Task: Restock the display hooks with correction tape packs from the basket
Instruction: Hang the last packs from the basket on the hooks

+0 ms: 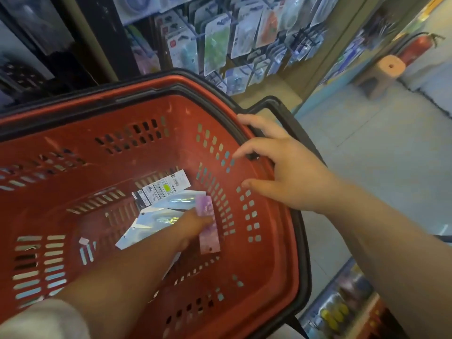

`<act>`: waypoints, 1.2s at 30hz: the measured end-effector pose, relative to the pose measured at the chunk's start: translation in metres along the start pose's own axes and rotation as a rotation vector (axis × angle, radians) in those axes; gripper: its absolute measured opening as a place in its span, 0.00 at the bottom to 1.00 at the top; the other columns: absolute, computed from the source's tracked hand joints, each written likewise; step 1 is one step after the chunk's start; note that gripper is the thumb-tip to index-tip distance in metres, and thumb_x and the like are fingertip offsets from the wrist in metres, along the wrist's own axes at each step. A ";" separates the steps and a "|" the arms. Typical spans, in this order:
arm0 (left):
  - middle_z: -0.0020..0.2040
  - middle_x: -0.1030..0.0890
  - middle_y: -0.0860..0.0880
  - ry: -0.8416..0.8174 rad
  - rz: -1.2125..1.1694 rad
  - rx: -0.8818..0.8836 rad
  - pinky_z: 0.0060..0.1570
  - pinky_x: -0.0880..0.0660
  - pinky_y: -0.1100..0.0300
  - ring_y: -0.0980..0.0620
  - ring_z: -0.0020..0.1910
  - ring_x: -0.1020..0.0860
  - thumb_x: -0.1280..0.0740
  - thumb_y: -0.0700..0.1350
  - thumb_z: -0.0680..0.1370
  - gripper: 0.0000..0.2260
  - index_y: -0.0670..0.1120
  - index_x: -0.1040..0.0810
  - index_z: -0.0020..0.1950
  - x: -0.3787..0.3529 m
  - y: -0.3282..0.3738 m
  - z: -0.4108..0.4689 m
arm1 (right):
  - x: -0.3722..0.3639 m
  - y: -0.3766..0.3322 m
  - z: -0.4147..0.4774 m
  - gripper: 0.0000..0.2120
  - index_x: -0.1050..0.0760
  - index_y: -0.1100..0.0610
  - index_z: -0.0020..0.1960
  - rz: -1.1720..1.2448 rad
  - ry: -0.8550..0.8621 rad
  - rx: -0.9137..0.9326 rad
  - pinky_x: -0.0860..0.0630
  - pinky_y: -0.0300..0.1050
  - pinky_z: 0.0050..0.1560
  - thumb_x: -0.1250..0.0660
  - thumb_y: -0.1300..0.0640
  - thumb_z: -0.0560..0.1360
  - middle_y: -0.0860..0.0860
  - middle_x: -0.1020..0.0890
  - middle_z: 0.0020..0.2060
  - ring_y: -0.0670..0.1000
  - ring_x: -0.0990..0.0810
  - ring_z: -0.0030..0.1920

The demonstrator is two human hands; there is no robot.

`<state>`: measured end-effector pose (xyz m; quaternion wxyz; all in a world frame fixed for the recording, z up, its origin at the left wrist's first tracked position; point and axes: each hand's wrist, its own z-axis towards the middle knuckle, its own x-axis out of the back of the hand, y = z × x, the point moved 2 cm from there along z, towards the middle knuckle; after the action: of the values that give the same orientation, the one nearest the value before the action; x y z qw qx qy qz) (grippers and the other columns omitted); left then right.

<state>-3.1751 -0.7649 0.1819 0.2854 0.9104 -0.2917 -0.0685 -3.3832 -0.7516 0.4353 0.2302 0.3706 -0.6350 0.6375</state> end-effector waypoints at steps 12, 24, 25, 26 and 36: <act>0.57 0.20 0.37 0.546 0.980 -0.394 0.56 0.24 0.45 0.33 0.57 0.21 0.30 0.42 0.78 0.10 0.39 0.18 0.57 0.116 0.034 -0.008 | 0.001 0.003 0.001 0.18 0.21 0.41 0.58 -0.010 0.005 -0.007 0.26 0.42 0.67 0.21 0.53 0.72 0.34 0.43 0.78 0.26 0.40 0.70; 0.68 0.23 0.39 0.523 1.079 -0.224 0.64 0.30 0.46 0.35 0.66 0.28 0.38 0.60 0.84 0.22 0.45 0.24 0.68 0.103 0.024 0.001 | 0.001 0.004 0.003 0.17 0.20 0.43 0.59 -0.021 -0.006 -0.026 0.28 0.41 0.68 0.21 0.54 0.72 0.35 0.42 0.78 0.26 0.43 0.71; 0.66 0.22 0.39 0.512 1.083 -0.218 0.63 0.29 0.46 0.36 0.65 0.26 0.38 0.61 0.83 0.22 0.45 0.25 0.66 0.103 0.024 0.001 | 0.001 0.004 0.003 0.17 0.20 0.43 0.59 -0.020 -0.002 -0.026 0.27 0.44 0.68 0.21 0.54 0.72 0.35 0.42 0.79 0.28 0.41 0.71; 0.63 0.20 0.40 0.492 1.043 -0.219 0.62 0.26 0.46 0.36 0.63 0.23 0.38 0.62 0.82 0.22 0.45 0.25 0.64 0.104 0.024 0.001 | 0.001 0.004 0.002 0.17 0.20 0.43 0.59 -0.020 0.002 -0.025 0.26 0.46 0.68 0.21 0.54 0.72 0.35 0.42 0.79 0.30 0.40 0.72; 0.51 0.18 0.41 0.344 1.032 -0.274 0.42 0.33 0.56 0.38 0.52 0.18 0.28 0.51 0.78 0.11 0.44 0.23 0.51 0.097 0.021 -0.006 | 0.000 0.000 0.001 0.17 0.20 0.43 0.58 -0.007 0.011 -0.023 0.23 0.52 0.66 0.22 0.54 0.73 0.35 0.42 0.78 0.38 0.35 0.75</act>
<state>-3.1039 -0.8310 0.2029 0.4411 0.6022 -0.6370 0.1923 -3.3832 -0.7522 0.4351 0.2403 0.3664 -0.6399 0.6313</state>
